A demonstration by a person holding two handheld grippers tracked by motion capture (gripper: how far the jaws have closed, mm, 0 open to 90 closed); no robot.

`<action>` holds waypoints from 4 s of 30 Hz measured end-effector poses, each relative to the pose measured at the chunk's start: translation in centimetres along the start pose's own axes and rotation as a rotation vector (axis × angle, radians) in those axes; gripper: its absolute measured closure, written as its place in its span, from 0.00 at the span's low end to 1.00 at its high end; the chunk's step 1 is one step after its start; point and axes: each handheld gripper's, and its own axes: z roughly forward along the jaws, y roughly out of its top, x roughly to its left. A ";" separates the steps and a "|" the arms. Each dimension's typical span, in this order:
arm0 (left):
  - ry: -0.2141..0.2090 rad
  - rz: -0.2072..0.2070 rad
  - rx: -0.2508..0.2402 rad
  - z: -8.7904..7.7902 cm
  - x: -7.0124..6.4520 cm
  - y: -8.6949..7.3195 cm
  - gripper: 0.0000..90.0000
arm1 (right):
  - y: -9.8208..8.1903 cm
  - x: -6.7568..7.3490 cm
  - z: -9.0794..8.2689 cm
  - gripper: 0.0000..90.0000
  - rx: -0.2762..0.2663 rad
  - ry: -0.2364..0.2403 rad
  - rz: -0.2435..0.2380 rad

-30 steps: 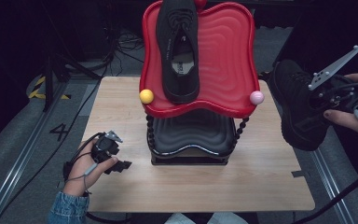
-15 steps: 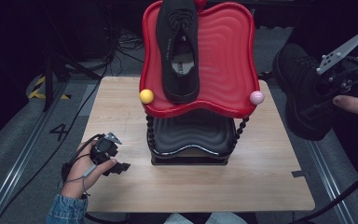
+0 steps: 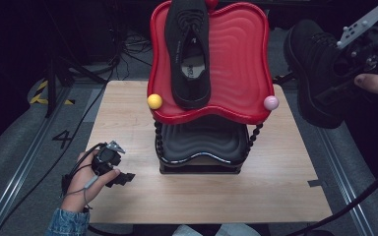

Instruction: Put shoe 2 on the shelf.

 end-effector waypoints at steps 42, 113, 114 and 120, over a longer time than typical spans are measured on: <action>-0.015 0.028 0.001 0.1 -0.1 -0.1 0.25 | 12.9 5.3 1.7 0.96 0.004 -0.086 -0.173; -0.028 0.026 0.018 0.5 0.0 -0.3 0.25 | 14.4 6.1 5.5 0.70 -0.051 -0.011 -0.137; -0.032 0.021 0.020 0.5 0.0 -0.3 0.25 | 14.3 6.1 5.2 0.70 -0.063 -0.014 -0.139; -0.037 0.023 0.020 0.6 0.0 -0.1 0.25 | 13.2 6.3 3.1 0.65 -0.112 -0.018 -0.148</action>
